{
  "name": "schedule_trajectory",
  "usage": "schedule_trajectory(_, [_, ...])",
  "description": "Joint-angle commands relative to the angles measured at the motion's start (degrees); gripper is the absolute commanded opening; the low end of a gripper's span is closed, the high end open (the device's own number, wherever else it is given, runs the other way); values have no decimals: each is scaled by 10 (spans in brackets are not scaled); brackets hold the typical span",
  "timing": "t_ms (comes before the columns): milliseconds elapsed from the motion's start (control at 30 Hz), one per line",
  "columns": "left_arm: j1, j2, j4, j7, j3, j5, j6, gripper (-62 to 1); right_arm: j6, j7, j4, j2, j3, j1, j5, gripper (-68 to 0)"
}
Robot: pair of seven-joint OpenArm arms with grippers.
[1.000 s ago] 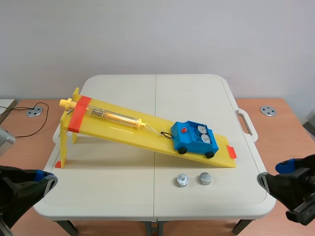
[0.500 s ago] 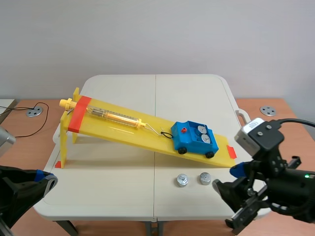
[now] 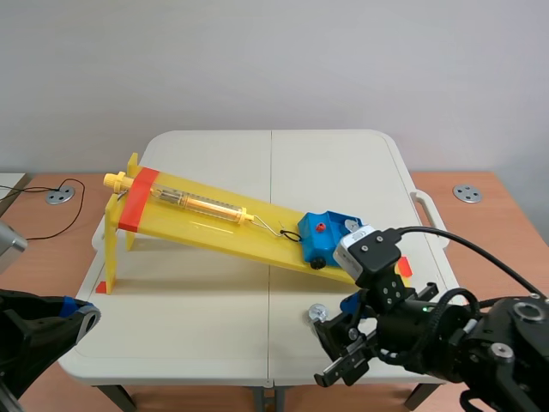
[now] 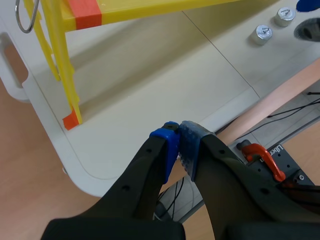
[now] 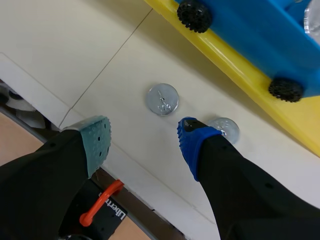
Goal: Place the four metal weights on the blue cart on the ramp.
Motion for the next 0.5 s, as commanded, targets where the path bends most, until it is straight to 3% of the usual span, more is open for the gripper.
schedule_trajectory(0, [-5, 13, 42, -51, -8, -44, -10, -569, -26, 84, 26, -5, 10, 47, 15, -368])
schedule_trajectory(267, [-5, 14, 42, -51, -8, -44, -10, -569, -75, 101, -11, -23, -24, 78, -26, -368])
schedule_trajectory(467, [-5, 30, 42, -50, -8, -44, -10, -569, -80, 108, -31, -24, -46, 92, -26, -368])
